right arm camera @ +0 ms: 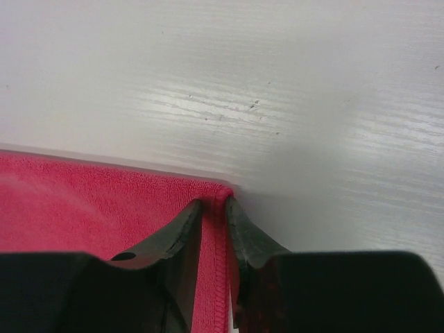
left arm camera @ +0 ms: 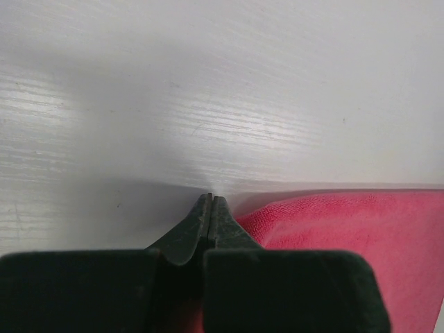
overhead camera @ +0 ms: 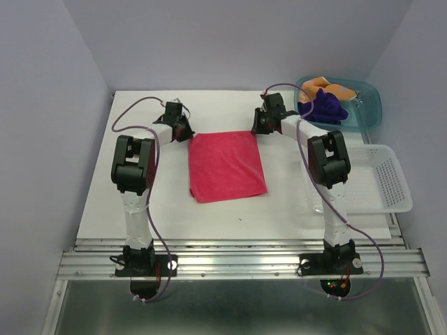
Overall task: Fold and stack the towels
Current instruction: Fold the towel
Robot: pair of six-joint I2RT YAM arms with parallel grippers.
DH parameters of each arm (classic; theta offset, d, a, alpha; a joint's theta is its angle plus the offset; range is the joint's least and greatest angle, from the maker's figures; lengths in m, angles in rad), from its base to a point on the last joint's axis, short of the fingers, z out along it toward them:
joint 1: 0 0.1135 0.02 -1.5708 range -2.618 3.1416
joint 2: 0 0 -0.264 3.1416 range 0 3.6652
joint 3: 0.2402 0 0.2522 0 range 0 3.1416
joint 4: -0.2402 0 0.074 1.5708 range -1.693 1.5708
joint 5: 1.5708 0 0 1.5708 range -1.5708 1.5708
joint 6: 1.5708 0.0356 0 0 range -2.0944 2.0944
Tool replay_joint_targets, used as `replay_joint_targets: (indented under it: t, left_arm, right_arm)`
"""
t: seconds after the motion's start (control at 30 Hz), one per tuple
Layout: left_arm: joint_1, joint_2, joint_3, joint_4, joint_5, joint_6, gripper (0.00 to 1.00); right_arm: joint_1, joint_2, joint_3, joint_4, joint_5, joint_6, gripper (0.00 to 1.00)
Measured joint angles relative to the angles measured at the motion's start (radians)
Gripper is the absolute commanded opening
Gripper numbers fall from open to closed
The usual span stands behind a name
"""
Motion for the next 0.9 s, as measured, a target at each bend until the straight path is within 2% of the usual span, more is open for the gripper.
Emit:
replay_joint_targets:
  t: [0.1, 0.13, 0.33, 0.47, 0.63, 0.9]
  left_arm:
    - [0.000, 0.000, 0.000, 0.000, 0.000, 0.000, 0.00]
    - [0.000, 0.000, -0.001, 0.000, 0.000, 0.001, 0.00]
    - [0.000, -0.053, -0.079, 0.040, 0.006, 0.004, 0.00]
    - [0.000, -0.175, -0.207, 0.083, 0.024, 0.002, 0.00]
    - [-0.002, -0.337, -0.354, 0.147, 0.031, -0.005, 0.00]
    - [-0.012, -0.492, -0.567, 0.221, 0.042, -0.026, 0.00]
  right_arm:
    - [0.000, 0.000, 0.000, 0.002, -0.005, 0.003, 0.01]
    - [0.000, 0.000, 0.000, 0.002, -0.003, 0.007, 0.01]
    - [0.000, -0.007, -0.025, 0.031, -0.009, 0.007, 0.01]
    - [0.000, -0.075, -0.142, 0.066, -0.022, 0.008, 0.01]
    - [0.000, -0.236, -0.320, 0.114, -0.060, 0.015, 0.01]
    - [0.001, -0.447, -0.561, 0.203, -0.102, 0.050, 0.01]
